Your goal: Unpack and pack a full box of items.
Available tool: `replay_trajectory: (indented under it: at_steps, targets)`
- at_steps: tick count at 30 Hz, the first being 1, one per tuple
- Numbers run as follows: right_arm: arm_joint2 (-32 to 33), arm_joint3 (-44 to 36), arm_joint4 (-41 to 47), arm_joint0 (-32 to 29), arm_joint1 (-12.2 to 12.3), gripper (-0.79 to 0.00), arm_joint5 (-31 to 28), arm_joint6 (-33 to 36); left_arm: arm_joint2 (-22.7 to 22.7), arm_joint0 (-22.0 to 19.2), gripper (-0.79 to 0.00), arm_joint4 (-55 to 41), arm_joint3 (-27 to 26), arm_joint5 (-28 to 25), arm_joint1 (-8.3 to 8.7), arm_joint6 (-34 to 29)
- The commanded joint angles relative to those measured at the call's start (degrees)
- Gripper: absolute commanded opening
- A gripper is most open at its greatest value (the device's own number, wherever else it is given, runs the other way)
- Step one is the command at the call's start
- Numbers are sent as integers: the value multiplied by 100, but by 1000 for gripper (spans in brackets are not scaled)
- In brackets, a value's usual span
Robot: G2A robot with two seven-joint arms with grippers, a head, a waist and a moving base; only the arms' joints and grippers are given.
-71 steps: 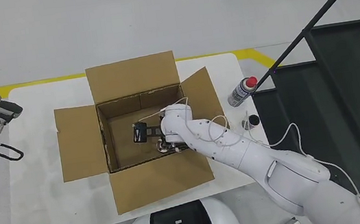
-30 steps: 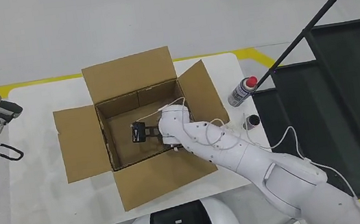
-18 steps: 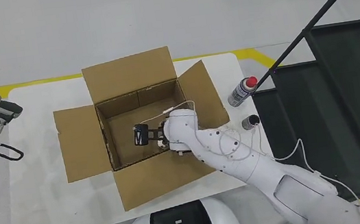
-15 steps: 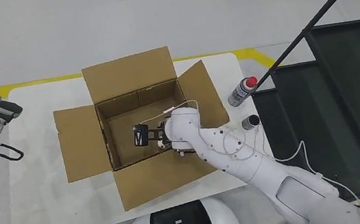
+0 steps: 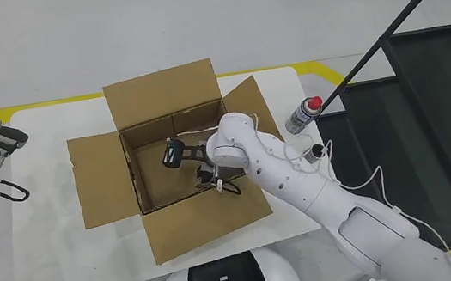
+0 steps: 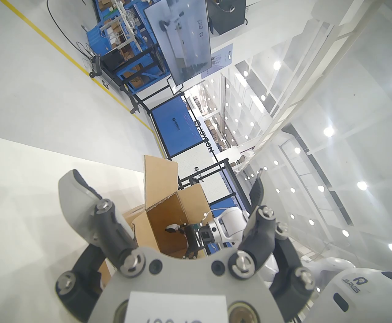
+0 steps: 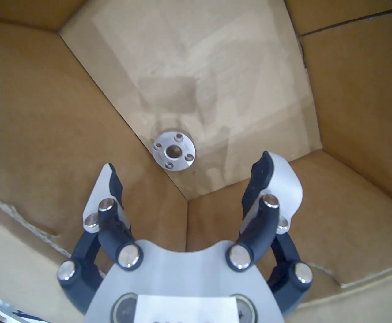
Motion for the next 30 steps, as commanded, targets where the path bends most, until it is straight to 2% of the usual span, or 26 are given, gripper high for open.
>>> replay_trajectory:
  at_steps: [1, 6, 8, 12, 30]
  targets:
    - [55, 110, 226, -9, -29, 0, 271, -282, 0, 0, 0, 0, 0, 0, 0, 0]
    - [165, 177, 561, -149, -77, 0, 1110, -652, 0, 0, 0, 0, 0, 0, 0, 0]
    - [218, 198, 572, -241, -94, 0, 1740, -717, 0, 0, 0, 0, 0, 0, 0, 0]
    - [182, 105, 643, -329, -116, 0, 2066, -588, 0, 0, 0, 0, 0, 0, 0, 0]
    - [182, 105, 643, -329, -116, 0, 2066, -588, 0, 0, 0, 0, 0, 0, 0, 0]
